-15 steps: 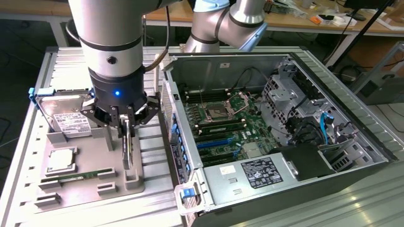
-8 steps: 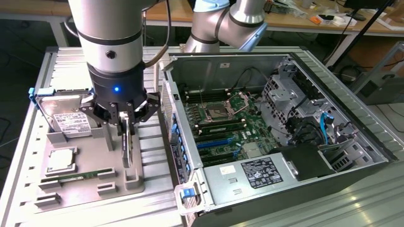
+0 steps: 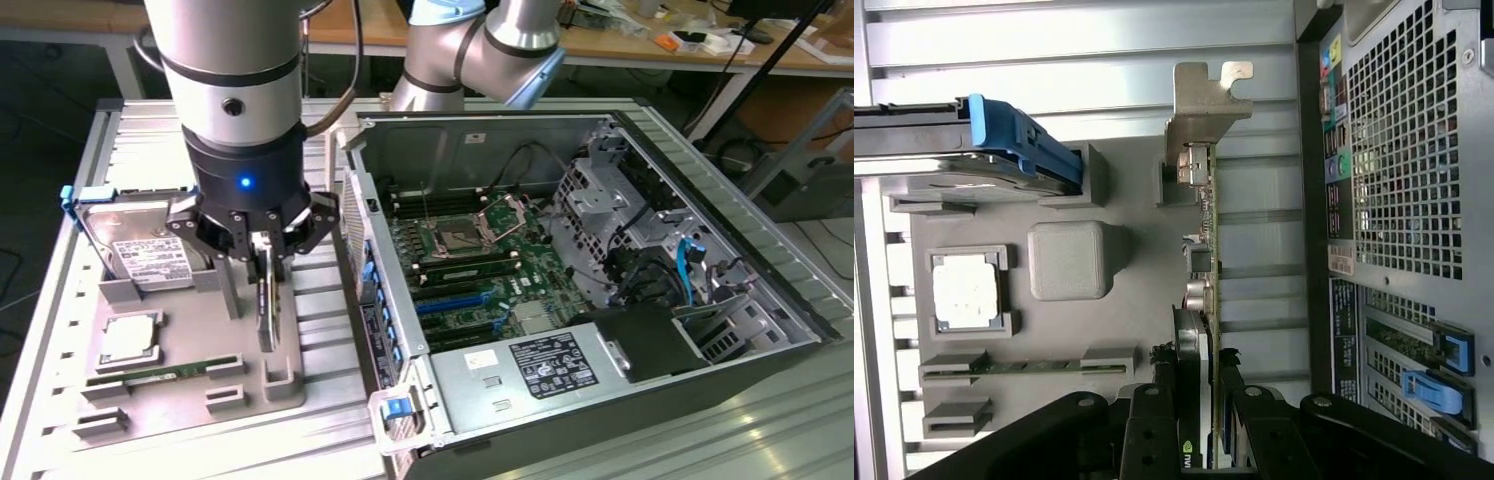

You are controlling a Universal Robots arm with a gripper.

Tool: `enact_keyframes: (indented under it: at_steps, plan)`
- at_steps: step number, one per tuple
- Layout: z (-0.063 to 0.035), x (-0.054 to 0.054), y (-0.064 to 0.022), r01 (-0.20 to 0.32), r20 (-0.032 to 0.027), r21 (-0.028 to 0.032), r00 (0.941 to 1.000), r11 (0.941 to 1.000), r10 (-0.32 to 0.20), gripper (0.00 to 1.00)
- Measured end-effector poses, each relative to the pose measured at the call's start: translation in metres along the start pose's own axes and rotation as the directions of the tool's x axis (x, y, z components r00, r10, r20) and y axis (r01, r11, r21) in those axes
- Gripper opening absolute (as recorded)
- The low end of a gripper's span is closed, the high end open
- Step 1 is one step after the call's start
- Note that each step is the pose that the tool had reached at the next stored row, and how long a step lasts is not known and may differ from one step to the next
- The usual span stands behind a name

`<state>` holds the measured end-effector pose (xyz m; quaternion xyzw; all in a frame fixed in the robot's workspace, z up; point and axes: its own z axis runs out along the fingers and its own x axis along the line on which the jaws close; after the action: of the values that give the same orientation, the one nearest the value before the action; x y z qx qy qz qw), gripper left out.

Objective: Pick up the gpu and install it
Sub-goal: 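Pick up the gpu and move the gpu toward the slot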

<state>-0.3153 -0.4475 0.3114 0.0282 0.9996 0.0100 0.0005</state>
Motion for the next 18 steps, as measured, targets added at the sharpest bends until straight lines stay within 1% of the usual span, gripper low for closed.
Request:
enact_keyframes:
  at_steps: [18]
  plan:
    - [-0.0131, 0.0, 0.0003, 0.0, -0.0001, 0.0, 1.0, 1.0, 0.0, 0.27]
